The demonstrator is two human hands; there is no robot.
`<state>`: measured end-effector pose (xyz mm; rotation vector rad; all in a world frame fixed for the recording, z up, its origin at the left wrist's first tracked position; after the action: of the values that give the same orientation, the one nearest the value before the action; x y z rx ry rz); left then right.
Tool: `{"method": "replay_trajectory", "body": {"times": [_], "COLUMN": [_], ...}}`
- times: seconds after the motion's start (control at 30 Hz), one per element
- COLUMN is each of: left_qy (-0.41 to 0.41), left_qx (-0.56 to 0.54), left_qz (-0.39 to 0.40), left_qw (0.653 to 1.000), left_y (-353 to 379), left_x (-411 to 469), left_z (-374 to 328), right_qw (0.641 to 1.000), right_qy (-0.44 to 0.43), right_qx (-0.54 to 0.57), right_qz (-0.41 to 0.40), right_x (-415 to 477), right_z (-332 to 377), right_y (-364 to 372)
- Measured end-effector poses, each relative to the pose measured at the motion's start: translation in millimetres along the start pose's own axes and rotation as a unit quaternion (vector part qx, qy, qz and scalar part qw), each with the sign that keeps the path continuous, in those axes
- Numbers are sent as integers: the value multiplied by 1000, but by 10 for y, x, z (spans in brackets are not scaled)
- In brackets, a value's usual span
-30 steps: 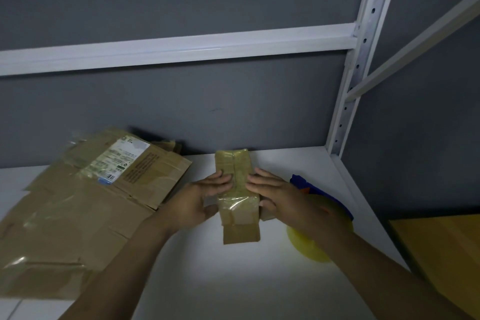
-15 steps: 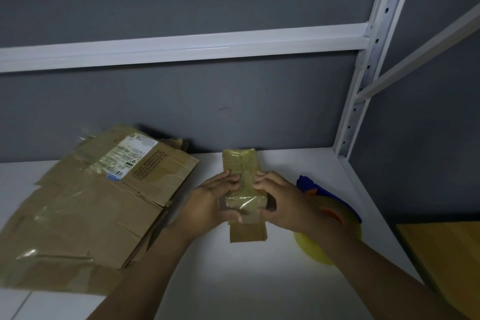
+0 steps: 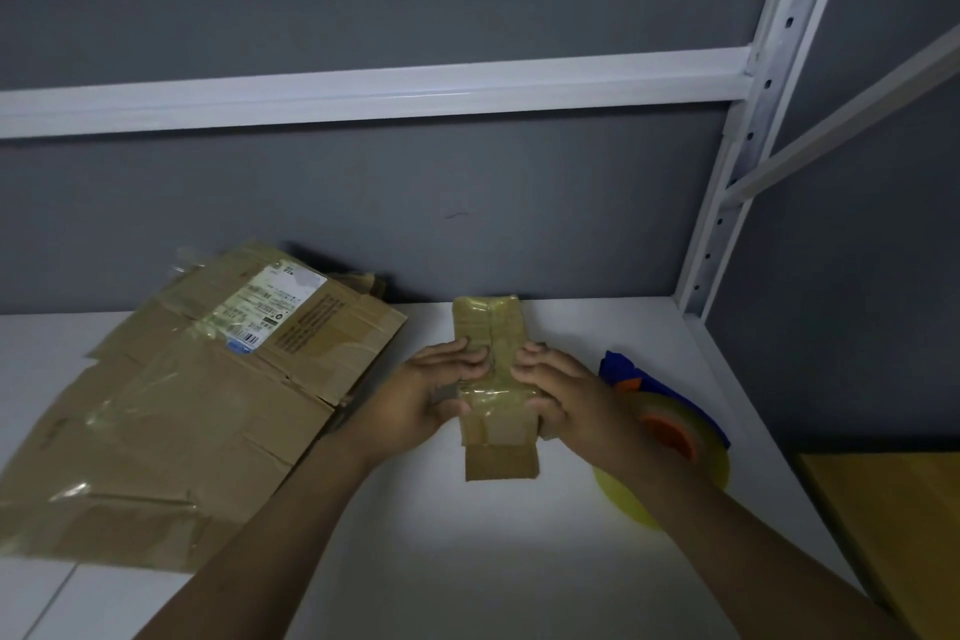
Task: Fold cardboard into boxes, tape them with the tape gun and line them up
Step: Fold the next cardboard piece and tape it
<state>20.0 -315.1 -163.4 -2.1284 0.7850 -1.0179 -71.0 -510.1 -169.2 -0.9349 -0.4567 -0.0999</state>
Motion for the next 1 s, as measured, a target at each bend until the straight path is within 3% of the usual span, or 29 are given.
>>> {"method": "replay_trajectory", "body": {"times": [0.17, 0.3, 0.37, 0.47, 0.53, 0.6, 0.7, 0.83, 0.9, 1.0], "left_qy": [-31, 6, -22, -44, -87, -121, -138, -183, -186, -74], "left_qx": [12, 40, 25, 118, 130, 126, 110, 137, 127, 156], "left_qz": [-9, 72, 97, 109, 144, 155, 72, -6, -23, -2], "left_qw": [999, 997, 995, 986, 977, 972, 982, 973, 974, 985], "left_y": [33, -57, -162, -227, -198, -138, -121, -121, -103, -84], "left_x": [-6, 45, 84, 214, 281, 305, 237, 43, -36, -86], "left_z": [-75, -121, -163, -50, 71, 93, 29, -41, -113, -207], "right_qw": [999, 985, 978, 978, 985, 996, 981, 970, 967, 974], "right_qy": [36, 33, 7, 24, 36, 27, 63, 36, 62, 94], "right_qx": [33, 154, 196, 191, 134, -18, -180, -238, -243, -205], "right_qz": [-16, 72, 66, 79, 100, 83, 47, -40, -43, 4], "right_x": [59, 33, 47, -23, 26, -6, -4, 179, 290, 394], "right_z": [-5, -73, -51, -77, -61, 38, 193, 111, -18, -237], "right_y": [22, -72, -156, -62, -119, -154, -109, -51, -103, -144]}}
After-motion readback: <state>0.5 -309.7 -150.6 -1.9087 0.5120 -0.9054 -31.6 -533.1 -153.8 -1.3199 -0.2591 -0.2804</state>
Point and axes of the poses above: each hand's wrist, its own x-axis towards the middle knuckle, its own y-axis out of the palm, z = x × y, the point moved 3 cm from there along x, towards the middle knuckle, and after that the axes turned 4 degrees about y, right-handed, at the moved point
